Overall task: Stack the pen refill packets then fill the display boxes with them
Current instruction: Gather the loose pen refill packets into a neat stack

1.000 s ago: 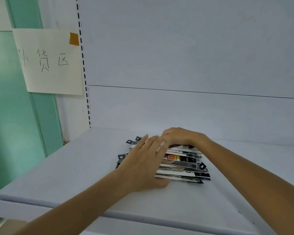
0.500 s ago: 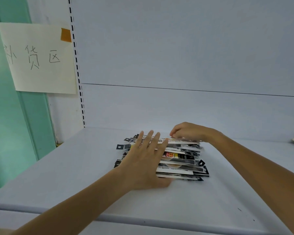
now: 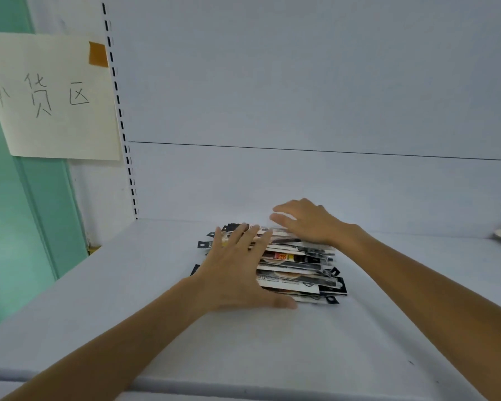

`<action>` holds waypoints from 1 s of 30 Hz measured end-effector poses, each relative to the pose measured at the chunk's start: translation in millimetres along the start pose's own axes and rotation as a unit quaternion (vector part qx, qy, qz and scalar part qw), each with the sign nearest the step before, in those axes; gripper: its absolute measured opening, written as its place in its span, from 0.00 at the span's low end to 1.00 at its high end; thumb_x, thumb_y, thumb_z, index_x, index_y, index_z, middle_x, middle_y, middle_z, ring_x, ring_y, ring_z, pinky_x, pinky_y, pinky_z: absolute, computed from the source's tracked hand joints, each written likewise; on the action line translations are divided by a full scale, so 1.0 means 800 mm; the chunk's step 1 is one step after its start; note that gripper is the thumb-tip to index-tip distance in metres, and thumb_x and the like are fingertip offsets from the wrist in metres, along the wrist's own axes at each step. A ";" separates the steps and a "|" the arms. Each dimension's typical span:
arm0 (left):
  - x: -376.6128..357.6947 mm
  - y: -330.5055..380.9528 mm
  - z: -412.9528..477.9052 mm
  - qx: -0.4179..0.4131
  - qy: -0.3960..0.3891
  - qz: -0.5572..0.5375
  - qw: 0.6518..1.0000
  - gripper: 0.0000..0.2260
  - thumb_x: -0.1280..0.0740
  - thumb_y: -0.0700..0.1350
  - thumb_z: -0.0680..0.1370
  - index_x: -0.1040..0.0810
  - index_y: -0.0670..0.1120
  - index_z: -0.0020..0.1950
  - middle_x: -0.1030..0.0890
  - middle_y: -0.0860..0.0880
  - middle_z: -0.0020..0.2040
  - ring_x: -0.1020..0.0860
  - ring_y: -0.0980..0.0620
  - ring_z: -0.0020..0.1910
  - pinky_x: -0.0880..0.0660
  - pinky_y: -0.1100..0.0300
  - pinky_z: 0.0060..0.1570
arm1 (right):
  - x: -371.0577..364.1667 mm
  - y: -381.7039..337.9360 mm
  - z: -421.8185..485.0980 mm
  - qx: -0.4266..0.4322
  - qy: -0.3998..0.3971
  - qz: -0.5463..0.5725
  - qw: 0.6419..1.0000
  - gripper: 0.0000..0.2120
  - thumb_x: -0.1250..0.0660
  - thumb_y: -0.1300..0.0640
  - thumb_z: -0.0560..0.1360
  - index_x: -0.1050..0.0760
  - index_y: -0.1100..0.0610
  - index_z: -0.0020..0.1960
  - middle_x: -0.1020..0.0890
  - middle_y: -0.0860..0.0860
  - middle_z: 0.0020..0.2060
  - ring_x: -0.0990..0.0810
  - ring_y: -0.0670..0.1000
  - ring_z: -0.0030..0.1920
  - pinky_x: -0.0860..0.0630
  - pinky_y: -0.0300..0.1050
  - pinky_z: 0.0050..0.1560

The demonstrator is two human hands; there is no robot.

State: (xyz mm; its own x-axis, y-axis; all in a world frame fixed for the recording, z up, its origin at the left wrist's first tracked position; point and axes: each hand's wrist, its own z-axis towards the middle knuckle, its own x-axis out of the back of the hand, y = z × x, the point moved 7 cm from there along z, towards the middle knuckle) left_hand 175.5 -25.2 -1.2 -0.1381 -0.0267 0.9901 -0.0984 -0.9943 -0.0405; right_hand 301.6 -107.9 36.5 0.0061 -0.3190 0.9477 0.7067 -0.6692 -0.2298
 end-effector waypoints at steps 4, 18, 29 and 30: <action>0.023 -0.024 -0.015 0.022 0.087 -0.219 0.972 0.47 0.55 0.79 0.61 0.40 0.54 0.74 0.40 0.54 0.75 0.47 0.55 0.75 0.50 0.45 0.73 | 0.020 0.001 -0.026 0.032 0.009 0.066 0.997 0.18 0.40 0.43 0.77 0.25 0.50 0.61 0.24 0.46 0.62 0.30 0.44 0.61 0.36 0.42 0.63; 0.059 -0.063 -0.052 0.210 0.351 -0.410 0.815 0.21 0.34 0.50 0.76 0.33 0.47 0.67 0.29 0.52 0.63 0.30 0.55 0.60 0.33 0.61 0.57 | 0.060 -0.043 -0.073 0.063 0.208 0.120 0.969 0.06 0.35 0.58 0.76 0.21 0.54 0.50 0.18 0.45 0.39 0.20 0.47 0.42 0.23 0.39 0.44; 0.042 -0.104 -0.081 0.280 0.312 -0.697 0.582 0.08 0.43 0.41 0.80 0.26 0.44 0.46 0.22 0.47 0.39 0.21 0.51 0.37 0.23 0.56 0.40 | 0.023 -0.061 -0.055 0.070 0.072 0.076 0.992 0.12 0.32 0.52 0.74 0.23 0.52 0.57 0.21 0.47 0.53 0.25 0.45 0.51 0.28 0.42 0.56; 0.040 -0.112 -0.086 0.287 0.303 -0.700 0.580 0.07 0.43 0.41 0.80 0.27 0.44 0.45 0.25 0.47 0.37 0.23 0.51 0.34 0.24 0.57 0.38 | 0.015 -0.042 -0.053 0.039 0.032 0.048 0.998 0.12 0.31 0.53 0.73 0.22 0.52 0.57 0.21 0.46 0.52 0.24 0.44 0.48 0.28 0.40 0.53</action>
State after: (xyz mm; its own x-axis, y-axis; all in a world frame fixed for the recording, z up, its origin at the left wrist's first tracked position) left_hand 111.8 69.9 24.9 -0.6569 0.7158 -0.2371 -0.2128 0.1257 0.9690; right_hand 248.1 -117.5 46.1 0.0323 -0.4230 0.9055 0.7582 -0.5799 -0.2979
